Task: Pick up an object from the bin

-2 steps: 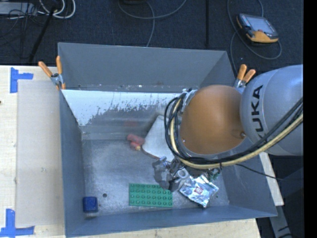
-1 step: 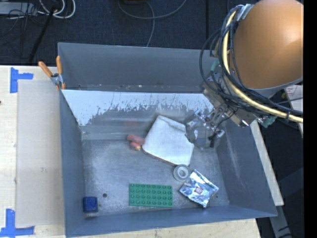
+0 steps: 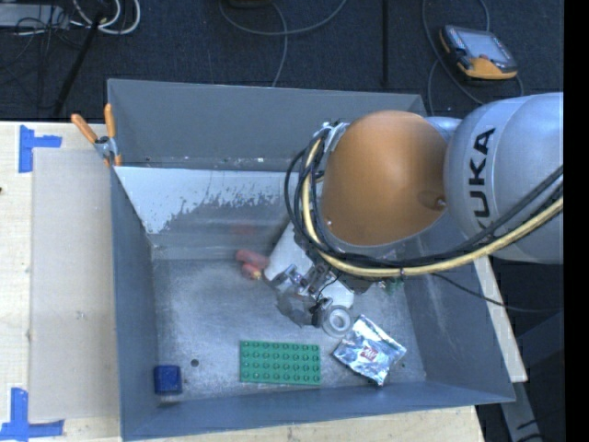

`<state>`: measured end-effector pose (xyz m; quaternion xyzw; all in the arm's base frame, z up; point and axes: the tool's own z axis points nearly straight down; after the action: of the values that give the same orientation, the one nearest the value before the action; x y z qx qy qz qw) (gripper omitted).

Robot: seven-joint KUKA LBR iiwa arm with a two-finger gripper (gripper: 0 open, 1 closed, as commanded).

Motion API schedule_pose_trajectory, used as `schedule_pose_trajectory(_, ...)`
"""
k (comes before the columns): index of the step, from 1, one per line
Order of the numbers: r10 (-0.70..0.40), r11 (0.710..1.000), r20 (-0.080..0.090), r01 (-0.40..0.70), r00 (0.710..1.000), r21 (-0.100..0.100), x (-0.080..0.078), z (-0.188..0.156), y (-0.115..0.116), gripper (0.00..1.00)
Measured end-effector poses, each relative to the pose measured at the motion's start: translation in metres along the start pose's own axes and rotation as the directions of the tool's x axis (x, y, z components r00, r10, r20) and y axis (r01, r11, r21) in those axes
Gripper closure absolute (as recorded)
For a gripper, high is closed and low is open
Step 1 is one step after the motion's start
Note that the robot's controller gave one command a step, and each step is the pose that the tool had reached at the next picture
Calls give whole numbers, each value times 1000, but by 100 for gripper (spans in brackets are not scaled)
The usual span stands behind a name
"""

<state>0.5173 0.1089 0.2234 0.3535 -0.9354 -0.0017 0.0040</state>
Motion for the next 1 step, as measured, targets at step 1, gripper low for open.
schedule_pose_trajectory(1,352,936,2,-352,936,2,-4,80,23,100)
